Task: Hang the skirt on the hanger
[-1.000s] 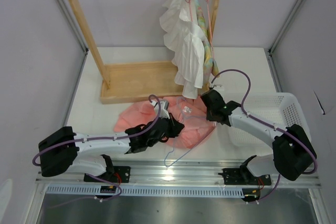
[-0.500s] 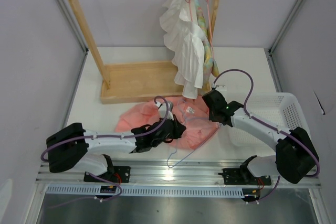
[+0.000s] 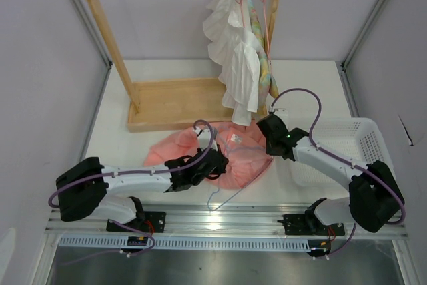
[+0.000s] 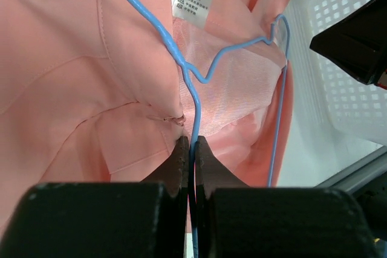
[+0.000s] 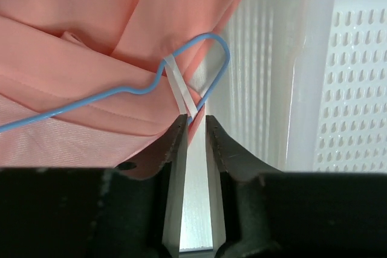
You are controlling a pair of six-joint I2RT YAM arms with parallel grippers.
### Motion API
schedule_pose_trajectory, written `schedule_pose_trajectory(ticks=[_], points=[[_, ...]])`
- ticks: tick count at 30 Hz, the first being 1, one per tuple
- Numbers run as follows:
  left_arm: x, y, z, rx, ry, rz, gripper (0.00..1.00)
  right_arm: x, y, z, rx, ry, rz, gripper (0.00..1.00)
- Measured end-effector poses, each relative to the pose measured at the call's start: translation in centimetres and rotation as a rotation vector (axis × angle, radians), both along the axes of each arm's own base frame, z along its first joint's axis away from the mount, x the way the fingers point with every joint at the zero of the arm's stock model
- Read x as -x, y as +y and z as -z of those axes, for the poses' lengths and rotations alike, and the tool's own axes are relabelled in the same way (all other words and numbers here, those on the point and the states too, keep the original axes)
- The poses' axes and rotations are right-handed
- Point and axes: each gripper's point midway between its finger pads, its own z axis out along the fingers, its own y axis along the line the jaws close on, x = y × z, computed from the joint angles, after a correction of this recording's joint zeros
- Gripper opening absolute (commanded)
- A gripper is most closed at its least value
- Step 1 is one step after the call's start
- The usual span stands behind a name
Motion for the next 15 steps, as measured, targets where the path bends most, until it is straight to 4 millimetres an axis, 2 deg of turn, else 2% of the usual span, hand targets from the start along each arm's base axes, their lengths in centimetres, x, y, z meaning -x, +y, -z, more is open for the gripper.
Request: schedule_pose_trajectory(ticks=[7,11,15], points=[[0.5,-2.4,1.4,-0.044,0.049,0.099,0.0,0.2,0.0,0.9,0.021,0.028,-0.004,0.37],[1.2,-3.5,2.7,-0.061,0.087,0.159,0.0,0.1,0.0,1.0,0.024,0.031,-0.005,0.38],[1.6,-3.6,2.6,0.001,0.11,0.188,0.0,0.1,0.0,0.9,0.024,0.031,-0.005,0.38]])
